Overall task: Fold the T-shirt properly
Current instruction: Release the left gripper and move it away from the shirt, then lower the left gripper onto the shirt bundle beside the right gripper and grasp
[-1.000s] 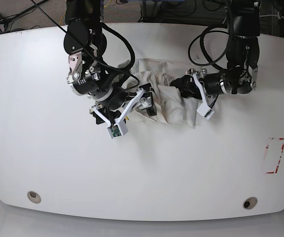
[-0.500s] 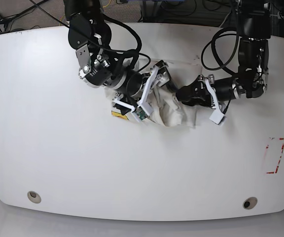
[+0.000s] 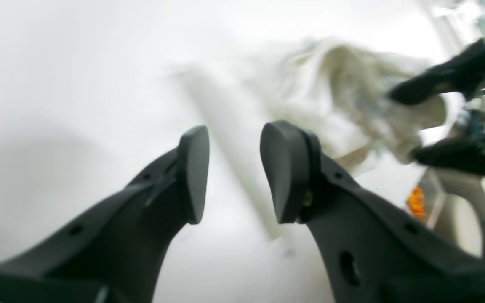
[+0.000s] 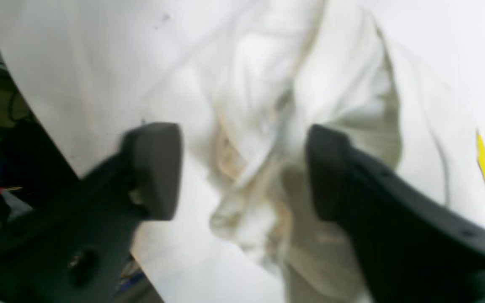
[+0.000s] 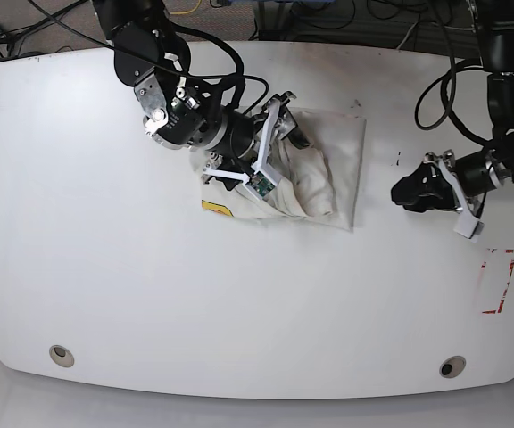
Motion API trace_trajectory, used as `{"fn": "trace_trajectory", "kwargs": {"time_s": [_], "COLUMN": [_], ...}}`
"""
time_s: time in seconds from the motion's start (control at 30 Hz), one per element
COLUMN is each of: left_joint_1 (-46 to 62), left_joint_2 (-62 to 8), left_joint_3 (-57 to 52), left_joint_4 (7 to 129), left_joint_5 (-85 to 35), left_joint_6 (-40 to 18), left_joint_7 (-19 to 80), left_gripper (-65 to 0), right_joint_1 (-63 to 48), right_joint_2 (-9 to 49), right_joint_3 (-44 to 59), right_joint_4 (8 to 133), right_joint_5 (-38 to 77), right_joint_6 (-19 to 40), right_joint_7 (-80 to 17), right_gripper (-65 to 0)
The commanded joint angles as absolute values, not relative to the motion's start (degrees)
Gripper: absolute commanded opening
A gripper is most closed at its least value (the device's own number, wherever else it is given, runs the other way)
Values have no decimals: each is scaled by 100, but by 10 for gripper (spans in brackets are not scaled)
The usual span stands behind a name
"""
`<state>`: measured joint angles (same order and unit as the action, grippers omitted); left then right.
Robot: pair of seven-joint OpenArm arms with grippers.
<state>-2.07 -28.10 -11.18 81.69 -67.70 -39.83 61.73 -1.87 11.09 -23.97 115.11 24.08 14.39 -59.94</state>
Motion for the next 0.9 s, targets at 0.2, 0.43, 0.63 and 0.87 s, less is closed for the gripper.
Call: {"fn": "trace_trajectory", "kwargs": {"time_s": [0.2, 0.43, 0.63, 0.87], "left_joint_1": [31, 330, 330, -75], "left_joint_2": [-3134, -3011, -2510, -1763], "left_joint_3": [-1411, -1314, -936, -479], "left_joint_4": [8277, 8602, 8963, 9051], "left_joint_5": [-6897, -6527, -6501, -6255], "left_joint_6": [-4000, -4000, -4000, -4000], "left_joint_7": [6062, 6062, 6062, 6062], "left_gripper": [-415, -415, -415, -415], "right_joint_1": [-163, -391, -426, -488], "right_joint_2": [1235, 1209, 1209, 1209], "right_joint_3": [-2413, -2413, -2413, -2413], "right_joint_4": [11600, 11600, 11600, 11591], "right_joint_5": [1719, 1015, 1015, 971], "right_joint_6": [1429, 1490, 1490, 1490], "right_joint_7": [-5842, -5842, -5842, -5789], "right_gripper": [-296, -298, -300, -301]}}
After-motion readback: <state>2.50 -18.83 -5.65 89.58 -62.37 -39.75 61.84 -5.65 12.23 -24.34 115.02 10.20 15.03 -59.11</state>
